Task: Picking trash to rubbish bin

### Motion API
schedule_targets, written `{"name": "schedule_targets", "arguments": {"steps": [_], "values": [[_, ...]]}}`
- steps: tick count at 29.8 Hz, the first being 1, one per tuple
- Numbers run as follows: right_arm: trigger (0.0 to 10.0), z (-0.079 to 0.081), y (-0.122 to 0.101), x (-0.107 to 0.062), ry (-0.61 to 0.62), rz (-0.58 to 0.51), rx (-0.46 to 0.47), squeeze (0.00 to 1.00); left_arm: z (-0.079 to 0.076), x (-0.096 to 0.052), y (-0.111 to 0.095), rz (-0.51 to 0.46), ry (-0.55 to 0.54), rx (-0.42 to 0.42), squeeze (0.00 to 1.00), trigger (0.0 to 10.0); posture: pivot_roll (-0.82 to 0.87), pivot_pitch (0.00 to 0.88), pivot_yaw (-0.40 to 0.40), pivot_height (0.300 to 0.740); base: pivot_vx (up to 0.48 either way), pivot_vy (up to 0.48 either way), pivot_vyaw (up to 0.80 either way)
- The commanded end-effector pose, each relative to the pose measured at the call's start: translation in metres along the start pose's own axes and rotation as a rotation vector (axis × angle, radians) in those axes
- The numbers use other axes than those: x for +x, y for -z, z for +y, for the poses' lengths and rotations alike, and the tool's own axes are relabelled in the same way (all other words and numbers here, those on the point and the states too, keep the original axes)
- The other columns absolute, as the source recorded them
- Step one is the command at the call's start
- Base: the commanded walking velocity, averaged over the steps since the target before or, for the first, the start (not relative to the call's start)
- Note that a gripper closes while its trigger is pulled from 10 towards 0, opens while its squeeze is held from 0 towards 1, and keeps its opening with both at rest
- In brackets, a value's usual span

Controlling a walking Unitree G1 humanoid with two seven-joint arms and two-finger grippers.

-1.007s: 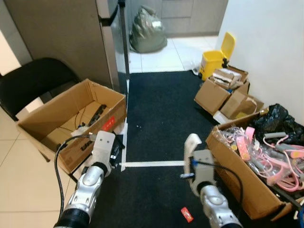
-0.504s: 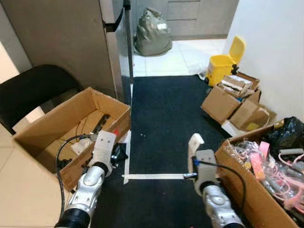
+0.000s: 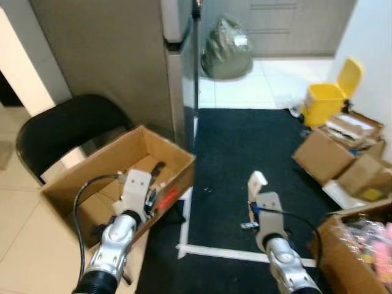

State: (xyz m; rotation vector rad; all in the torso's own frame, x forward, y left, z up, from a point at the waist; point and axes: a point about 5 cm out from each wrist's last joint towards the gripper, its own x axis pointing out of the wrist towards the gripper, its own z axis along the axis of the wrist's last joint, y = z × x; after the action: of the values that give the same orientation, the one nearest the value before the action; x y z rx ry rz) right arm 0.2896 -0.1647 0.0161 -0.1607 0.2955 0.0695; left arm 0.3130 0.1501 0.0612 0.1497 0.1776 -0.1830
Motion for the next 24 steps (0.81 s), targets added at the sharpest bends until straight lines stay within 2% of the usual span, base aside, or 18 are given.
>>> {"name": "schedule_targets", "arguments": {"steps": [1, 12, 15, 21, 24], "values": [[10.0, -0.0098, 0.0055, -0.0027, 0.031, 0.021, -0.005, 0.0, -0.0008, -0.001, 0.0036, 0.019, 0.009, 0.005, 0.0, 10.0, 0.0, 0.103, 0.088, 0.74, 0.379, 0.0, 0.8], [10.0, -0.0106, 0.006, -0.0028, 0.035, 0.022, -0.022, 0.0, -0.0008, -0.0013, 0.004, 0.02, 0.008, 0.01, 0.0, 10.0, 0.0, 0.105, 0.086, 0.74, 0.38, 0.0, 0.79], [10.0, -0.0124, 0.0076, -0.0035, 0.048, 0.026, 0.02, 0.0, -0.0009, -0.0014, 0.0039, 0.018, 0.007, 0.009, 0.0, 10.0, 0.0, 0.104, 0.086, 0.74, 0.381, 0.0, 0.0], [10.0, -0.0133, 0.0079, -0.0037, 0.047, 0.028, 0.016, 0.0, -0.0009, -0.0012, 0.0031, 0.013, 0.002, 0.008, 0.0, 10.0, 0.0, 0.106, 0.083, 0.74, 0.35, 0.0, 0.0], [10.0, -0.0137, 0.0079, -0.0036, 0.048, 0.028, 0.014, 0.0, -0.0007, -0.0012, 0.0026, 0.009, -0.003, 0.009, 0.0, 10.0, 0.0, 0.107, 0.08, 0.74, 0.0, 0.0, 0.0]]}}
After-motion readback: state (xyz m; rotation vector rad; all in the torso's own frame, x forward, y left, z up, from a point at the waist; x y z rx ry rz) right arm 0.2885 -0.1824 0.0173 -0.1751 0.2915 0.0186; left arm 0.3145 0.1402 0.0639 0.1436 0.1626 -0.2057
